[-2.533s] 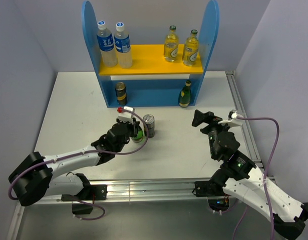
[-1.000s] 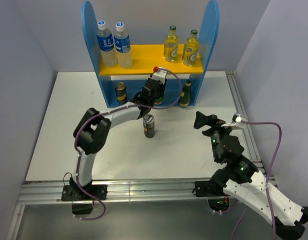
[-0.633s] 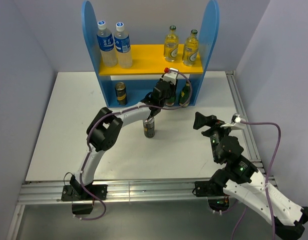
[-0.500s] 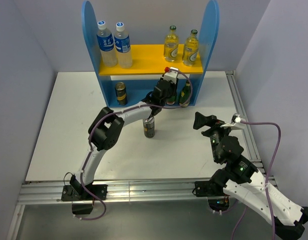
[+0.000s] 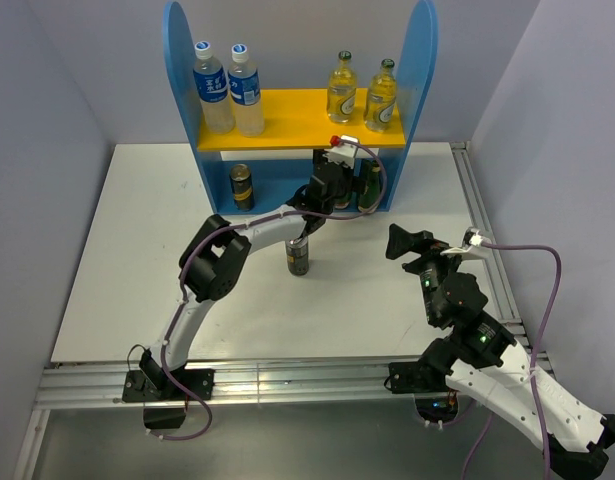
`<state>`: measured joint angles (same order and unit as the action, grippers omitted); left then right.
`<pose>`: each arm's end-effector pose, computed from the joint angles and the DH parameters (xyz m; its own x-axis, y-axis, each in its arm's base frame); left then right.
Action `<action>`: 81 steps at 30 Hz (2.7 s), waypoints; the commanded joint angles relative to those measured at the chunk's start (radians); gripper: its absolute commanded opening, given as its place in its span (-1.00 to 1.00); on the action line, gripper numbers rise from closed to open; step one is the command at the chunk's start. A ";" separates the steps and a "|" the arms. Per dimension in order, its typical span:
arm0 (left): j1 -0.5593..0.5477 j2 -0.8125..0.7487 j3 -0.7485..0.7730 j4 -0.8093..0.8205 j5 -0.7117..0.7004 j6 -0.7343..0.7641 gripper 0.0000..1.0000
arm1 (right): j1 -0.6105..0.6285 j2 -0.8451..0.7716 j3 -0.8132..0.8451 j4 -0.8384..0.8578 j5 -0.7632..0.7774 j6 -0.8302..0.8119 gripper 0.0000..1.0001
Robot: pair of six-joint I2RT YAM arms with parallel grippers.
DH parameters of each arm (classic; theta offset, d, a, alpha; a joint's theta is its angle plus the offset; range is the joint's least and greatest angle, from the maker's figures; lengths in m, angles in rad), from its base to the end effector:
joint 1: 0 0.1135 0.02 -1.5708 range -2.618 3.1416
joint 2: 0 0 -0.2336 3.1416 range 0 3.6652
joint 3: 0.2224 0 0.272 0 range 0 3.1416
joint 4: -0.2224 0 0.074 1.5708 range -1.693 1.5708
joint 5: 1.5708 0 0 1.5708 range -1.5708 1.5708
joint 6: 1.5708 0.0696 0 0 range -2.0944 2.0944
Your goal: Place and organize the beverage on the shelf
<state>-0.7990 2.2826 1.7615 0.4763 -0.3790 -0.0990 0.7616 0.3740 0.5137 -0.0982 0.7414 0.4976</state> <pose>0.4167 -0.3913 0.2041 -0.0714 -0.0583 -0.9957 0.4029 0.9115 -0.0823 0.1643 0.0917 0.3004 0.0165 0.5022 -0.8646 -0.0324 0.8645 0.5015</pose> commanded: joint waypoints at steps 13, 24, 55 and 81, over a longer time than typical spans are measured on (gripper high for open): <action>-0.003 -0.320 -0.229 0.124 -0.014 0.016 0.99 | 0.007 0.005 -0.018 0.040 -0.019 0.004 1.00; -0.054 -0.653 -0.572 -0.033 -0.103 0.027 0.99 | 0.007 -0.001 -0.021 0.034 -0.019 0.004 1.00; -0.207 -0.786 -1.068 0.079 -0.113 -0.237 0.99 | 0.008 0.011 -0.015 0.026 -0.011 0.009 1.00; 0.033 -0.689 -0.867 0.212 -0.161 -0.103 -0.99 | 0.007 0.022 -0.023 0.045 -0.033 0.010 1.00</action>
<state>-0.8135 1.6447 0.8215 0.5282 -0.5621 -0.2276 0.7616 0.3855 0.4969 -0.0898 0.7132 0.5018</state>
